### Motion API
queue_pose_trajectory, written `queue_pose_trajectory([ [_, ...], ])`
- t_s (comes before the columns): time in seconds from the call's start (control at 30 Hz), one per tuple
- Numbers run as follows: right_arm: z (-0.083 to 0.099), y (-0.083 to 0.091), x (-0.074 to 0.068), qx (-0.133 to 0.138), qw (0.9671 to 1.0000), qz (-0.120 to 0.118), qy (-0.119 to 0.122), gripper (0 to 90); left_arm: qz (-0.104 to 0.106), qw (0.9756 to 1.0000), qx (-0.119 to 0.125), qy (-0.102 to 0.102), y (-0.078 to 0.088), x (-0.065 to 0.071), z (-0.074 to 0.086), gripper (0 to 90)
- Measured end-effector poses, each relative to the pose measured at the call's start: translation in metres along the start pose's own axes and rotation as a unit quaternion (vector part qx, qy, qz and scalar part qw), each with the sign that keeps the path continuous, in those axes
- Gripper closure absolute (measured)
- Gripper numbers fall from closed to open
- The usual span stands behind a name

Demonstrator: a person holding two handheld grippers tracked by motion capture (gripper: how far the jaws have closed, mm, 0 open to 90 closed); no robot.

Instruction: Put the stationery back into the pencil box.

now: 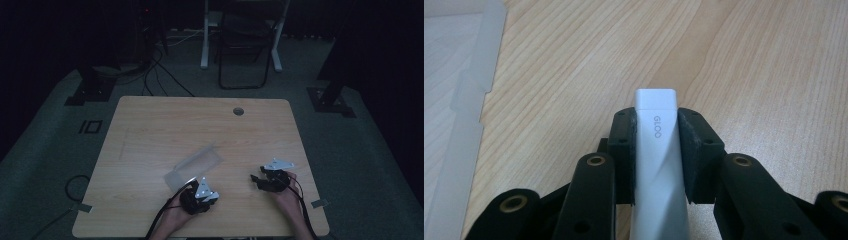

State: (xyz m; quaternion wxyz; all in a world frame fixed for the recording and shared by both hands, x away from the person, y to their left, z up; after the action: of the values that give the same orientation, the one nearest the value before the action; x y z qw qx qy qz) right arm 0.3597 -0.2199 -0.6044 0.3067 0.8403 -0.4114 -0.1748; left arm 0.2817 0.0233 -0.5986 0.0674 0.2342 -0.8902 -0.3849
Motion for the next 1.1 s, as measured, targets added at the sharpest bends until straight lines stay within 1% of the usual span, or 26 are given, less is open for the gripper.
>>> queue_pose_trajectory([
  [0.1, 0.0, 0.0, 0.0, 0.0, 1.0, 0.0, 0.0, 42.8, 0.0, 1.0, -0.004, 0.0, 0.0, -0.001, 0.0, 70.7],
  [0.27, 0.0, 0.0, 0.0, 0.0, 1.0, 0.0, 0.0, 42.8, -0.012, 0.9999, -0.003, 0.0, 0.0, -0.001, -0.001, 71.1],
  [0.37, 0.0, 0.0, 0.0, 0.0, 1.0, 0.0, 0.0, 42.7, -0.014, 0.9999, -0.004, -0.002, 0.0, -0.001, -0.001, 71.2],
  [0.53, 0.0, 0.0, 0.0, 0.0, 1.0, 0.0, 0.0, 42.7, -0.016, 0.9999, 0.002, -0.002, 0.002, -0.002, -0.002, 71.2],
  [0.6, 0.0, 0.0, 0.0, 0.0, 1.0, 0.0, 0.0, 42.7, -0.017, 0.9998, 0.009, -0.004, 0.004, -0.001, -0.004, 71.2],
  [0.73, 0.0, 0.0, 0.0, 0.0, 1.0, 0.0, 0.0, 42.8, -0.018, 0.9997, 0.015, -0.009, 0.008, -0.001, -0.007, 71.2],
  [1.1, 0.0, 0.0, 0.0, 0.001, 1.0, -0.001, 0.001, 42.7, -0.022, 0.9994, 0.023, -0.012, 0.015, -0.002, -0.012, 71.2],
])
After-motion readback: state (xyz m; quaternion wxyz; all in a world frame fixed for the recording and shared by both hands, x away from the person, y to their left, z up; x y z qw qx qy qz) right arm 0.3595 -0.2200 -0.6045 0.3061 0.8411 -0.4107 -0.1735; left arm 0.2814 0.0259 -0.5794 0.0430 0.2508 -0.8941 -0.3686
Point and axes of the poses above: each handheld gripper's, and its own axes: y roughly backward along the jaws, z roughly out of its underside, x roughly to its right, the point moved 6 cm from there along -y, roughly forward along the jaws, and after that the axes turned 3 degrees about -y, right-handed, at the moved point
